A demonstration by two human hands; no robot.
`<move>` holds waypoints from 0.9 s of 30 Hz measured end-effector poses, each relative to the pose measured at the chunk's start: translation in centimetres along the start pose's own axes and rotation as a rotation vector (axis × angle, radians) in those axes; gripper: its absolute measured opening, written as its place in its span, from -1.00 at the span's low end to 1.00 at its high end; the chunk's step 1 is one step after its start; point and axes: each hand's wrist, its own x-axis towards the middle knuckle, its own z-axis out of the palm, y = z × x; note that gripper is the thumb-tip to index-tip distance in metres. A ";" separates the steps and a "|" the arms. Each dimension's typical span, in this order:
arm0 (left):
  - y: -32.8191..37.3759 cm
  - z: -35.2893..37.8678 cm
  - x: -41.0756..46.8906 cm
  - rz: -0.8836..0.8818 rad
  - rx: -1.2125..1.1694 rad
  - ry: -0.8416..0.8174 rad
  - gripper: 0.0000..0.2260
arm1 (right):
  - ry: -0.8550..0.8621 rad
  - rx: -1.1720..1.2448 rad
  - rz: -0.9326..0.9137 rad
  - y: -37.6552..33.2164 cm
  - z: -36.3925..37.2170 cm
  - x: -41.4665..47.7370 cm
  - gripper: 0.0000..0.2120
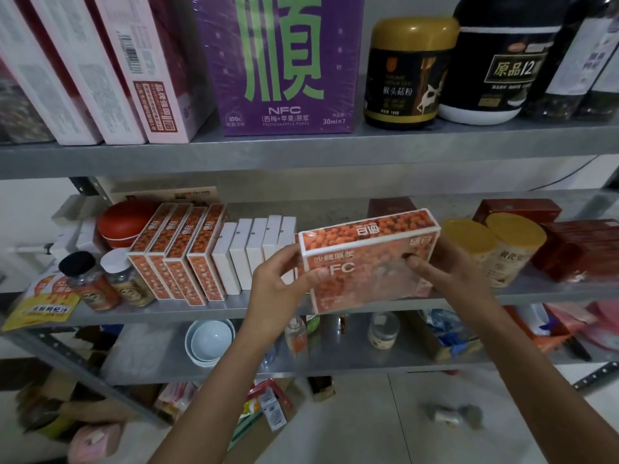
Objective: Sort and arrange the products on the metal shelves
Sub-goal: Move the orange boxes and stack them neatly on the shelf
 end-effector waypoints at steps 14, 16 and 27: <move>-1.2 1.0 -1.3 -0.506 -0.032 -0.225 -0.80 | 0.178 0.318 0.564 1.9 1.6 -0.5 -0.47; -1.5 1.1 -1.3 -0.509 -0.047 -0.189 -0.84 | 0.167 0.389 0.602 1.9 1.8 -0.6 -0.53; -1.0 1.8 -1.1 -0.321 0.502 -0.204 -0.40 | 0.093 0.794 0.727 -0.3 1.8 -1.0 -0.70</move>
